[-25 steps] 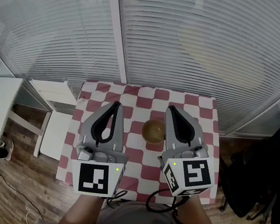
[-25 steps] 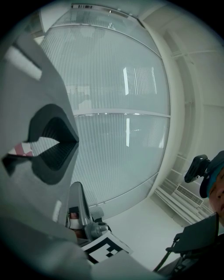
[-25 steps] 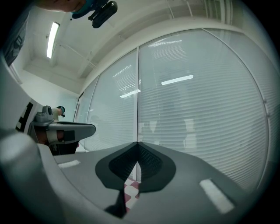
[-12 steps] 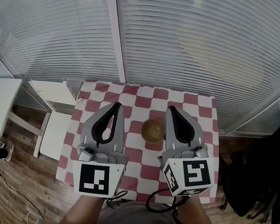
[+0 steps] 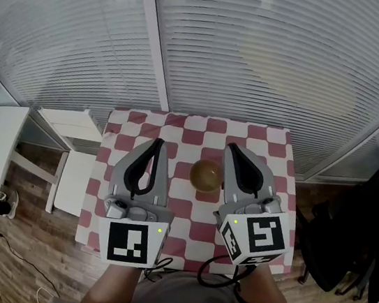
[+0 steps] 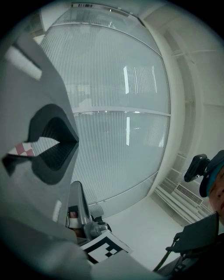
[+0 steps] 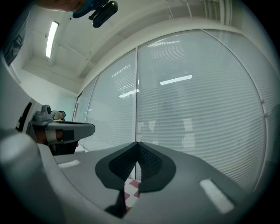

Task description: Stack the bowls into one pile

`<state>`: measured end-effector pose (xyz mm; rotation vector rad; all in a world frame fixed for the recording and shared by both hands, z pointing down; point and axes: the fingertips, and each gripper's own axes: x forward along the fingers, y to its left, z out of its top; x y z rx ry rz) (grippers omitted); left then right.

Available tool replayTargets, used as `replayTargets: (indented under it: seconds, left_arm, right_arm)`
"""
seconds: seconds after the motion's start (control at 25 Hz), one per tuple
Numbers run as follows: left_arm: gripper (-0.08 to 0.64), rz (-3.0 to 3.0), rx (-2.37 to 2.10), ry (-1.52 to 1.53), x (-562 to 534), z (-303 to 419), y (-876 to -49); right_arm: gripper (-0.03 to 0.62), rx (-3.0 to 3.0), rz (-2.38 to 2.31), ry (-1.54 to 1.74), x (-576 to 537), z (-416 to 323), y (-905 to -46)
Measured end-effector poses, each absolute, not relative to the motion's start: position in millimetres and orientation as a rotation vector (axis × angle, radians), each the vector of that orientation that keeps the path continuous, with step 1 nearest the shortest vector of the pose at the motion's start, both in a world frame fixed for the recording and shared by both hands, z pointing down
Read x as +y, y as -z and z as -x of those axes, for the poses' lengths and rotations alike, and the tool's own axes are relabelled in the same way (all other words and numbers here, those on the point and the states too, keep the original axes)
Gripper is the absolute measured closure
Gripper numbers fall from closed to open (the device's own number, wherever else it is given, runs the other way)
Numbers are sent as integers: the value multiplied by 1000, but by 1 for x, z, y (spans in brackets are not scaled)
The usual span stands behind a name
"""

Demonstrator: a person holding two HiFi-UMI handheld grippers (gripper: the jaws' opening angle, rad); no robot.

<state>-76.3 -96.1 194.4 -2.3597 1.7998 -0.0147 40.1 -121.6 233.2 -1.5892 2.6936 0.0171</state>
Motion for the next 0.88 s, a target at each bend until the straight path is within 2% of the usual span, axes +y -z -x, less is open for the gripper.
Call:
replayTargets:
  seconds: [0.88]
  left_arm:
    - [560,2355,1792,6,-89,72,-190]
  right_arm:
    - [568,2694,1587,-36,-114,-43,-229]
